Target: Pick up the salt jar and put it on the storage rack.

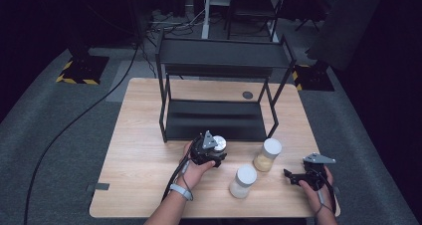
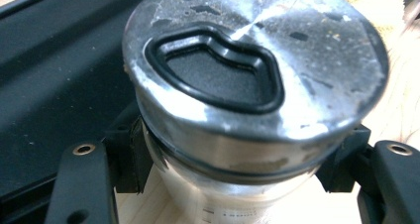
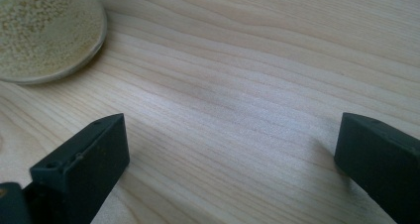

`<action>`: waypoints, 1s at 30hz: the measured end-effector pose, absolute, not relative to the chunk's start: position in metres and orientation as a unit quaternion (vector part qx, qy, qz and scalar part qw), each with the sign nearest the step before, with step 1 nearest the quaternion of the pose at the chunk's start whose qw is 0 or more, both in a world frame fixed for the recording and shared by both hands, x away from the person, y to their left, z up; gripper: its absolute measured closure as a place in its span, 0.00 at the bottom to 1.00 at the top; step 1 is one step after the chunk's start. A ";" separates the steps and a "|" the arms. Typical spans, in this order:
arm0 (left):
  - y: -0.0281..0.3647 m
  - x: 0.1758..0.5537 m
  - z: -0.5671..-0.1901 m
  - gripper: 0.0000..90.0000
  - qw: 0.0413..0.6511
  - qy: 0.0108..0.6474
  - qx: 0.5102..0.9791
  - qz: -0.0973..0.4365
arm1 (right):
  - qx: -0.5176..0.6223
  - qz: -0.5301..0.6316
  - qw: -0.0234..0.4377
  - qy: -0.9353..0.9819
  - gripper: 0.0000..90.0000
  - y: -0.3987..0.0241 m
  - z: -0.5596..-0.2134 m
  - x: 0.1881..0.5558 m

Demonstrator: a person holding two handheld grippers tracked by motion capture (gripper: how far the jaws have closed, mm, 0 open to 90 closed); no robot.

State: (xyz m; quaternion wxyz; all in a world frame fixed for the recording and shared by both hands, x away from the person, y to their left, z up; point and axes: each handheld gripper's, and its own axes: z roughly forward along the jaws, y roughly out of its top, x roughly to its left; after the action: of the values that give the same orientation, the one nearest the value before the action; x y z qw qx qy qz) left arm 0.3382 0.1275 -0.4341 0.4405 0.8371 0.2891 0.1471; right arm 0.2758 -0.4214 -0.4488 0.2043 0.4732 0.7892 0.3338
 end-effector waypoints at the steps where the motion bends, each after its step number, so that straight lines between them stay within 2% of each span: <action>1: 0.130 0.338 -0.433 0.33 0.446 0.289 0.834 0.146 | 0.473 0.334 0.204 0.789 0.00 -0.421 -0.449 0.276; 10: 0.138 0.337 -0.405 0.33 0.446 0.296 0.832 0.144 | 0.474 0.334 0.205 0.789 0.00 -0.421 -0.449 0.275; 30: 0.154 0.341 -0.369 0.33 0.442 0.294 0.832 0.165 | 0.474 0.334 0.205 0.788 0.01 -0.421 -0.449 0.275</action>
State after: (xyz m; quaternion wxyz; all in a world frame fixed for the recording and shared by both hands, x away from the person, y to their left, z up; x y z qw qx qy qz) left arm 0.3415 0.1543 -0.3687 0.4417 0.8315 0.2936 0.1651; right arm 0.2746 -0.4211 -0.4490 0.2052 0.4745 0.7881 0.3341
